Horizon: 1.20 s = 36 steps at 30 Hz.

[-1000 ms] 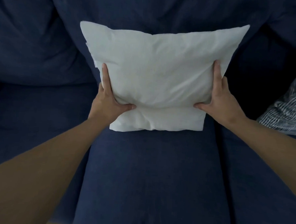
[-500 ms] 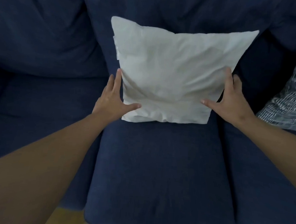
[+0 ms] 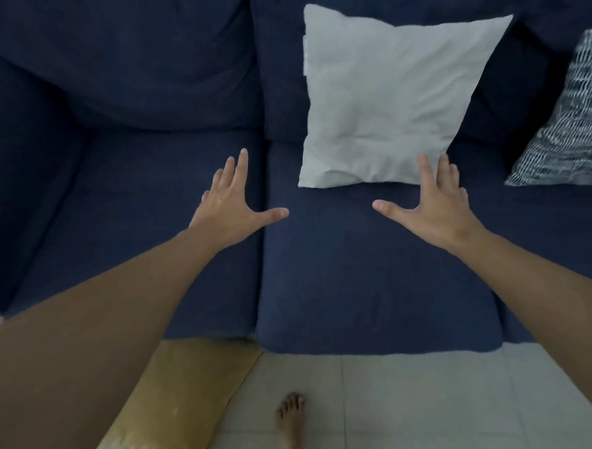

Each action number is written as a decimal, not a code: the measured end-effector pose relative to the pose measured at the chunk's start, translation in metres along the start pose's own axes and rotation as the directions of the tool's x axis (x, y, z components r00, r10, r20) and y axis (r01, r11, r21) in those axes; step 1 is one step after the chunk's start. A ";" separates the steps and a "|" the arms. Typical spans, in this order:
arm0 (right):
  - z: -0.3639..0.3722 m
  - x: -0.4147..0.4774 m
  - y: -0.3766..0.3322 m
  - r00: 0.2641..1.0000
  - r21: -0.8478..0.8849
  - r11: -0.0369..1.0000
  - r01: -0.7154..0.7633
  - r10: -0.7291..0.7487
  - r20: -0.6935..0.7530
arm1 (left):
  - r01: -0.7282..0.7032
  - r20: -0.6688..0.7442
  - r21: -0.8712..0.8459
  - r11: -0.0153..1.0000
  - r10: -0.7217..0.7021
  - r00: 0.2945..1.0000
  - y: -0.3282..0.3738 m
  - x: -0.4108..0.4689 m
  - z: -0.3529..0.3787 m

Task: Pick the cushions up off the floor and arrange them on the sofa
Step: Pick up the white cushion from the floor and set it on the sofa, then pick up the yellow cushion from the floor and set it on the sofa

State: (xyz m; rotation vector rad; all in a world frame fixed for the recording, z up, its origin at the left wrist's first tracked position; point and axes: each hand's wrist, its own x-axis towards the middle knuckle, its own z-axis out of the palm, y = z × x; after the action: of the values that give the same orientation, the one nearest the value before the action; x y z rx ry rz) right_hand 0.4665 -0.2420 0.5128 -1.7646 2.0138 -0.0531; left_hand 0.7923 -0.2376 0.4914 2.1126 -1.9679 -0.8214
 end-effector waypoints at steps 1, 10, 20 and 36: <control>0.009 -0.015 -0.006 1.000 -0.006 1.000 0.007 -0.007 0.008 | 0.009 0.005 -0.001 1.000 -0.009 1.000 -0.010 -0.016 0.001; 0.076 -0.157 -0.046 0.998 -0.013 0.999 0.031 -0.031 0.057 | 0.047 0.026 0.019 0.999 -0.047 0.999 -0.105 -0.160 0.007; 0.165 -0.275 -0.088 0.988 -0.001 1.000 -0.015 0.015 0.152 | 0.195 0.118 0.043 0.980 -0.198 0.973 -0.219 -0.278 0.007; 0.318 -0.329 -0.197 0.919 0.245 0.902 -0.356 0.290 0.267 | 0.091 0.283 0.190 0.977 -0.144 0.948 -0.419 -0.261 -0.018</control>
State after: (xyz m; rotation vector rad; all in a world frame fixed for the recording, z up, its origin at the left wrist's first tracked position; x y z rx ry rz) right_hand 0.7878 0.1196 0.3946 -1.1828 1.9900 -0.0374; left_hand 1.1706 0.0636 0.3919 2.3444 -2.1443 -1.0797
